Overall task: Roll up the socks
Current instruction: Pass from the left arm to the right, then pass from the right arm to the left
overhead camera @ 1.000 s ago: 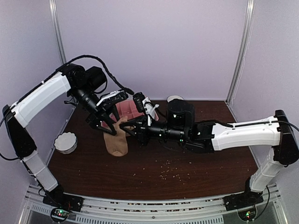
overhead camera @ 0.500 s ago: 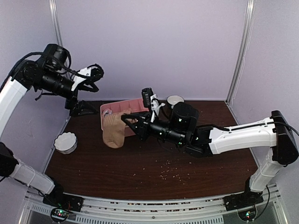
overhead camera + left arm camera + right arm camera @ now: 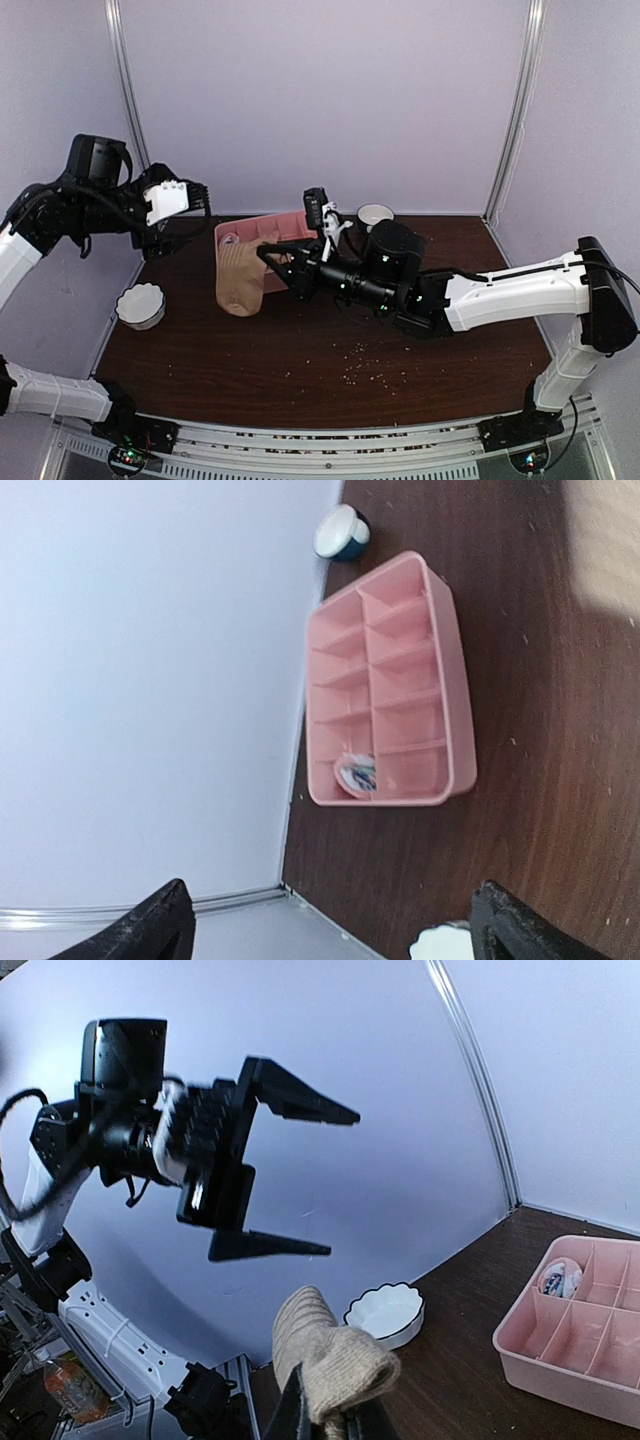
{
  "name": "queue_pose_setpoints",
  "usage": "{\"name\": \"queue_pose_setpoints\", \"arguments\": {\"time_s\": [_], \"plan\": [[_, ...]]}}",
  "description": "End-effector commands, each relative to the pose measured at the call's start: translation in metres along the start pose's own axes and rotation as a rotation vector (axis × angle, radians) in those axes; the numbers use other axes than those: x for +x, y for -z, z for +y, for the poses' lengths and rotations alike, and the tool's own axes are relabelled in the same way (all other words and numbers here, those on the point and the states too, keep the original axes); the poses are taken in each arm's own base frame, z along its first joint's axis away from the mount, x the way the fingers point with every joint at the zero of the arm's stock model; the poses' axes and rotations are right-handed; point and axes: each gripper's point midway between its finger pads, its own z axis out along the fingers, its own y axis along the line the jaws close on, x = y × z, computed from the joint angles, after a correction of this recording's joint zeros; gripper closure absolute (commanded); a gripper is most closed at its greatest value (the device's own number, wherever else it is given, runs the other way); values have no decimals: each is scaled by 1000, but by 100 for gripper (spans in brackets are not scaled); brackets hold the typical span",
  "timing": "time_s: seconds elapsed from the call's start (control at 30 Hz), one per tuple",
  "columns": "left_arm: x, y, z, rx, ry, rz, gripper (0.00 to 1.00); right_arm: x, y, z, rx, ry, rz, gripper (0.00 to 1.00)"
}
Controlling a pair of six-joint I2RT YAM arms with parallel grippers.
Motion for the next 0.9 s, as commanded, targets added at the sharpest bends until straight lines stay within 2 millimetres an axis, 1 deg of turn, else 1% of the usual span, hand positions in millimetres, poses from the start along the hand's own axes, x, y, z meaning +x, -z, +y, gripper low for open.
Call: {"name": "queue_pose_setpoints", "arguments": {"time_s": [0.0,0.03,0.07,0.1,0.13,0.17,0.2,0.27,0.3,0.33,0.4,0.43,0.5,0.53,0.57,0.63,0.7,0.77,0.87], "plan": [[36,-16,-15,-62,-184,111,2,-9,3,0,-2,-26,-33,100],[37,-18,-18,-47,-203,118,2,-7,3,-1,1,-29,-28,100],[34,-15,-19,-20,-210,108,5,-4,3,-3,9,-33,-21,100],[24,-6,-13,-13,-200,72,4,-2,4,-4,13,-38,-16,100],[23,-2,-18,37,-233,72,2,-1,4,-7,22,-40,-12,100],[21,3,-29,101,-306,48,2,0,4,-8,28,-41,-7,100],[25,4,-40,141,-366,44,2,1,4,-9,34,-40,-2,100],[26,5,-42,116,-403,33,2,4,5,-12,55,-32,10,100],[20,9,-41,132,-383,10,2,5,6,-15,68,-29,16,100],[10,19,-37,141,-320,-25,2,5,6,-17,81,-20,20,100],[-19,30,-23,194,-125,-106,2,8,6,-21,105,-11,30,100],[-34,40,-19,230,-43,-160,2,9,5,-24,116,-10,31,100],[-59,56,-30,347,54,-275,2,10,3,-24,119,-11,32,100],[-67,58,-32,367,80,-313,2,10,1,-24,116,-16,35,100],[-71,58,-35,363,86,-332,2,10,-2,-24,116,-19,36,100],[-72,46,-43,347,62,-336,2,11,-5,-24,120,-31,41,100],[-72,35,-59,391,33,-324,2,12,-9,-25,131,-37,46,100],[-75,26,-70,422,19,-308,2,13,-11,-25,144,-38,45,100],[-78,10,-73,414,18,-289,2,12,-14,-27,162,-67,29,100]]}}
